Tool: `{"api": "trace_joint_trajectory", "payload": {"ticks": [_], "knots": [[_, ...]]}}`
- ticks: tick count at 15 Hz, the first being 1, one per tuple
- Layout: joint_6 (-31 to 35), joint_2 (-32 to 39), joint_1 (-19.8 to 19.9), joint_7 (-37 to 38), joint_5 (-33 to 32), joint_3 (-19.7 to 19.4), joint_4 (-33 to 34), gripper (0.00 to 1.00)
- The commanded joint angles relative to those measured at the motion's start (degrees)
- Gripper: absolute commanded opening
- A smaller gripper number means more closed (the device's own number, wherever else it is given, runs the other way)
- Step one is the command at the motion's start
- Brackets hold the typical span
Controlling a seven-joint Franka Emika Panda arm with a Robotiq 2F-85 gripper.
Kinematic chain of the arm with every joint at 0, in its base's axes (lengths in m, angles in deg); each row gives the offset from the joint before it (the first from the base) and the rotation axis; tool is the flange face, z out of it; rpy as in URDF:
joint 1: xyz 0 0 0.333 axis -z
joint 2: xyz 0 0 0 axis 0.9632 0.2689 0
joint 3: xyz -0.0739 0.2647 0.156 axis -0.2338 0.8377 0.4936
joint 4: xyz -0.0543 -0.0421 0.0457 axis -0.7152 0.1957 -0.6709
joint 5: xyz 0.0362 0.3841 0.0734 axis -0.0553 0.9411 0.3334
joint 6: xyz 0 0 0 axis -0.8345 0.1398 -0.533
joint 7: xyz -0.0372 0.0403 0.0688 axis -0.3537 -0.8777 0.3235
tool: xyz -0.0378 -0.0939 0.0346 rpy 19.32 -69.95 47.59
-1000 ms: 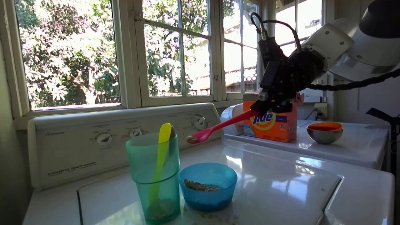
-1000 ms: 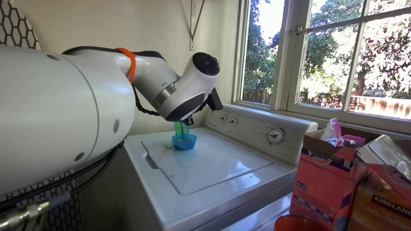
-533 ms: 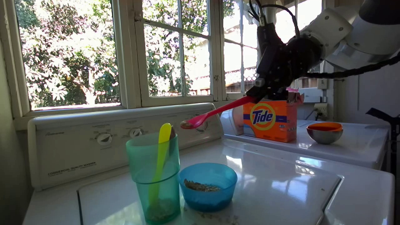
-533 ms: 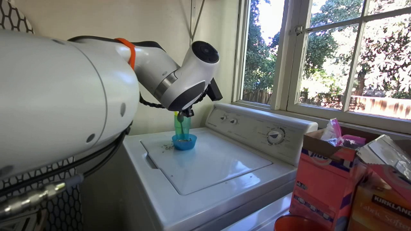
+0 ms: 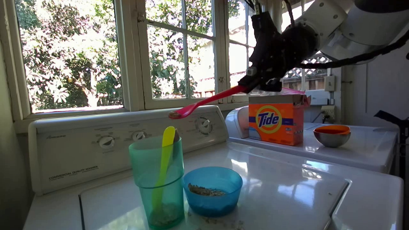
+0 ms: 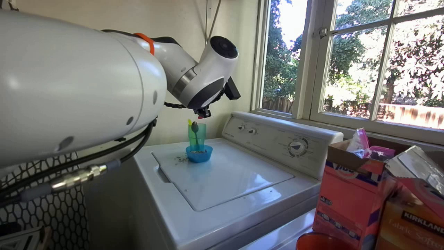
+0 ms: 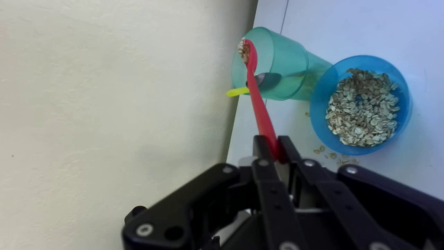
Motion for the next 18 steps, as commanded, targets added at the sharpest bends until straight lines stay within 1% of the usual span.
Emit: {"api": "trace_joint_trajectory", "payload": {"ticks": [1,8,13,18], "knots": [[-1.6,6.0,-2.3,-2.1,2.8,-0.1,3.0,0.03],[-2.6,13.7,-4.7,-2.6,3.2,-0.3,4.9,0.03],[-2.2,18.1,-5.8,-2.4,1.8,-0.2,4.9,0.03],[-4.6,21.2,-7.3,-2.3,-1.1,0.7,5.8,0.03]]}}
